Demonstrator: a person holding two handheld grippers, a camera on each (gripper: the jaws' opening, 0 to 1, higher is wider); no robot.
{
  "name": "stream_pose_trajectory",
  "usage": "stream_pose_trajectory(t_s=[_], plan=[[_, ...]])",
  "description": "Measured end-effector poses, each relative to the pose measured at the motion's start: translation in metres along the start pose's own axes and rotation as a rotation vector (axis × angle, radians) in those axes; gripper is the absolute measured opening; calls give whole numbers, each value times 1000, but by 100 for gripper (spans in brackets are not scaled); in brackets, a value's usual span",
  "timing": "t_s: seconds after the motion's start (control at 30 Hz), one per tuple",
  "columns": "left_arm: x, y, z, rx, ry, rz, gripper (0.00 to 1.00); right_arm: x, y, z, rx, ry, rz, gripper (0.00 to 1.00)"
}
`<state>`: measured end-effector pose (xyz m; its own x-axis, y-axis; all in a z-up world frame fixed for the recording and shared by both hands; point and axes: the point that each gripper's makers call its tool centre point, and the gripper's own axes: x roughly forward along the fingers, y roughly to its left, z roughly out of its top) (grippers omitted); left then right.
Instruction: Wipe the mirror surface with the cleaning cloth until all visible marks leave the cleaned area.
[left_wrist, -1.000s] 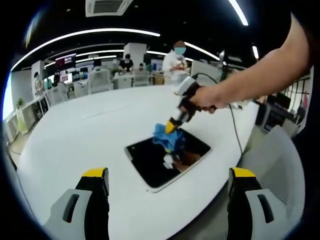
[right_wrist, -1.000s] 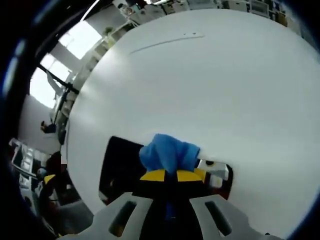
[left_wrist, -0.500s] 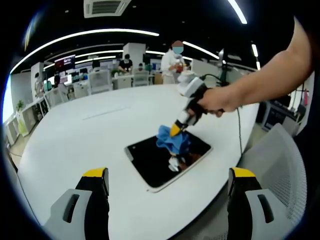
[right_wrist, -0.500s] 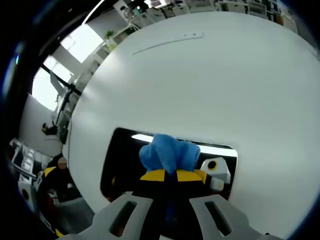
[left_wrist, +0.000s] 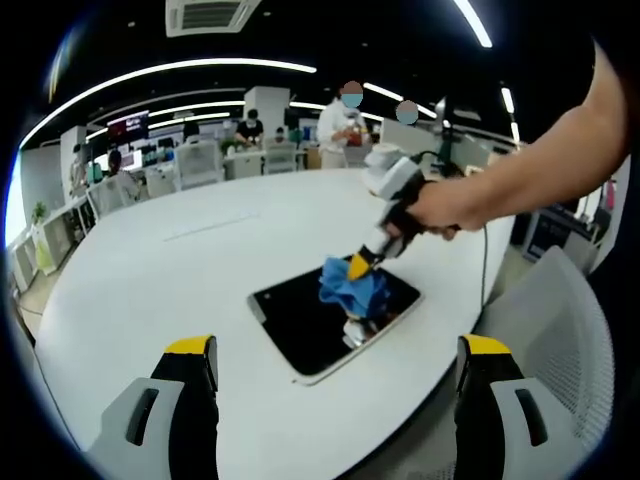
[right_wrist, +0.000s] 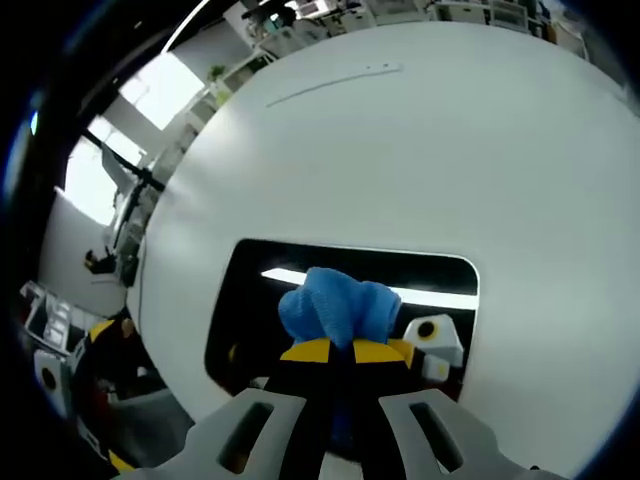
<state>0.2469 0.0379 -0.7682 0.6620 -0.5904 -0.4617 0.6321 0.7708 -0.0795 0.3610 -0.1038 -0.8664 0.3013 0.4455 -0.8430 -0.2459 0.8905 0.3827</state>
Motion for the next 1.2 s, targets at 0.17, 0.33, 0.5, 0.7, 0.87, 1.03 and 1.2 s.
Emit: stream_pose_trajectory(t_s=[0.17,0.33,0.5,0.7,0.87,1.03,1.2], plan=[[0,-2,2,-15,-12,-9,100,-4,2,-9,13,-3,12,0],[-2,14,-1,-60,-24,20,100,-6,3,-16,30,3,21,0],[-2,34,-7,-133,-20,54,100,-7,4,-25,35,8,32,0],[-3,27,-3,-92,-40,44,100,-9,7,-35,50,13,48,0],[1,12,-12,3,9,4,100,-12,9,-43,51,15,56,0],[3,7,-16,64,37,-5,100,-14,13,-51,61,21,63,0],[1,9,-17,22,47,0,100,-18,16,-60,44,19,73,0]])
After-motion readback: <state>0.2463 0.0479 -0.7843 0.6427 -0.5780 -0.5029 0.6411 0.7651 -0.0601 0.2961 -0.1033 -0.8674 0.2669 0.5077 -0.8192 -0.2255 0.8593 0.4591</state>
